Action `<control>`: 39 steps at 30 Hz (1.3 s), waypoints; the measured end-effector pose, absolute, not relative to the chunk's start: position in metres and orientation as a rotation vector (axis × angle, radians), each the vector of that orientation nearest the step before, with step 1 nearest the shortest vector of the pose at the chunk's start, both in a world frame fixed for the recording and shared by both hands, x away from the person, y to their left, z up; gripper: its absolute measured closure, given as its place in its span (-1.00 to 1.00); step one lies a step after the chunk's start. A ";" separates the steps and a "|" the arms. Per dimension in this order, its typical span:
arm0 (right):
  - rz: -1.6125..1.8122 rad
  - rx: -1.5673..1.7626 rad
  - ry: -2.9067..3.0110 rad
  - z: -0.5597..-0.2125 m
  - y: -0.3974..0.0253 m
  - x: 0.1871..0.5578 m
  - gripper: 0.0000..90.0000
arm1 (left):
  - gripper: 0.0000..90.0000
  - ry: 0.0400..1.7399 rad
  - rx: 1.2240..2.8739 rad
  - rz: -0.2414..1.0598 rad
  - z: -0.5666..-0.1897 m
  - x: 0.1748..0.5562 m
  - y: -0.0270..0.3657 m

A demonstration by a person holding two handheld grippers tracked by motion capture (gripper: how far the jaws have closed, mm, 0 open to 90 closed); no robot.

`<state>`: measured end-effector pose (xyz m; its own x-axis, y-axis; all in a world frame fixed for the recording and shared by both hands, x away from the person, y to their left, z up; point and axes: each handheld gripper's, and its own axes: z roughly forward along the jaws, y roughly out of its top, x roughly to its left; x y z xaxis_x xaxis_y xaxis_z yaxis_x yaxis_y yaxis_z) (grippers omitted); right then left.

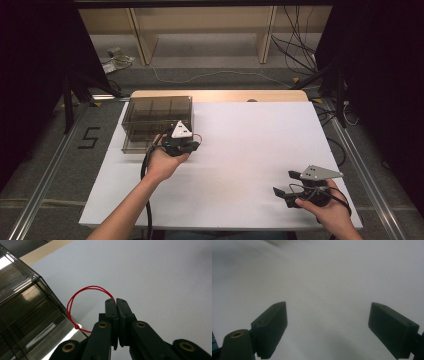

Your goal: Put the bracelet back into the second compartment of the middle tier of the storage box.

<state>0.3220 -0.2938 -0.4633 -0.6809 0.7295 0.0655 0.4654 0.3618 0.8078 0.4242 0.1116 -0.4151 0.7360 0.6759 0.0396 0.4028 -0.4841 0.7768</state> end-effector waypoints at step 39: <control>1.224 1.055 2.324 -0.463 -0.294 0.322 -0.64 | 0.97 0.865 2.092 0.474 -0.406 0.427 0.138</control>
